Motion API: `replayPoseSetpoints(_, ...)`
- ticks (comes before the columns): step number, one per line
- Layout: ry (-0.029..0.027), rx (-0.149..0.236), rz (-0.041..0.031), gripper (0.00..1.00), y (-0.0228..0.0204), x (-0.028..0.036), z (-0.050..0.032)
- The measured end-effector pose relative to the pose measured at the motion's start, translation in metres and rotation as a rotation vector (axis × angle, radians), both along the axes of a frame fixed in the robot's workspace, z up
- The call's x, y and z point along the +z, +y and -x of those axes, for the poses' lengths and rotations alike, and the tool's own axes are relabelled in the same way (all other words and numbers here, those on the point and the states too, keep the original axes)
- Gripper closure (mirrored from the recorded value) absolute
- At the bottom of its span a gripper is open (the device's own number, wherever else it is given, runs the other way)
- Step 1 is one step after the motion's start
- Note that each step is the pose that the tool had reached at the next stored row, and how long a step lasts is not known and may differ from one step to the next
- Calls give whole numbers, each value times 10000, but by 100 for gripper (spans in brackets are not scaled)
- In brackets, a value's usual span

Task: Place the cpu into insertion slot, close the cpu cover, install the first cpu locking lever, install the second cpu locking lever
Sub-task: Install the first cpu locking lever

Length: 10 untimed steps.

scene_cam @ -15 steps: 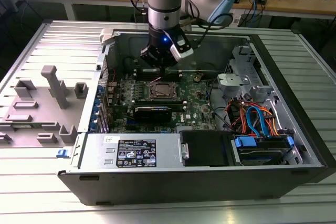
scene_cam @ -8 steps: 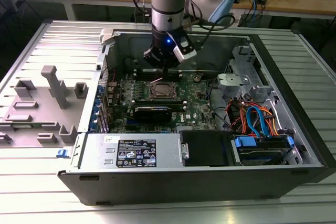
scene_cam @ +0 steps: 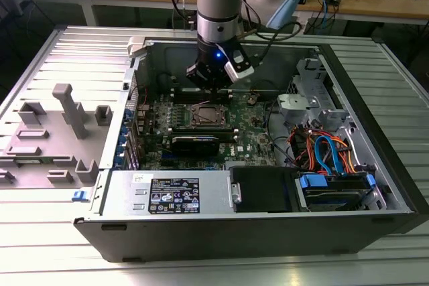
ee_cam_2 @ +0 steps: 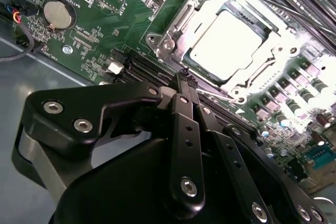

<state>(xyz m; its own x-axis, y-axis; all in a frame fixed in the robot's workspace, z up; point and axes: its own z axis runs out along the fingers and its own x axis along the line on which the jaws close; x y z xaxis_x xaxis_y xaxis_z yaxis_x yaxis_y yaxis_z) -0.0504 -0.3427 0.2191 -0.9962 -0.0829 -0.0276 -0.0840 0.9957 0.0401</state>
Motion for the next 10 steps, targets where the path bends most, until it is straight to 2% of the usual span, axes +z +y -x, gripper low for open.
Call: replayPoseSetpoints(10, -3, 0, 1, 89, -2, -115, -27)
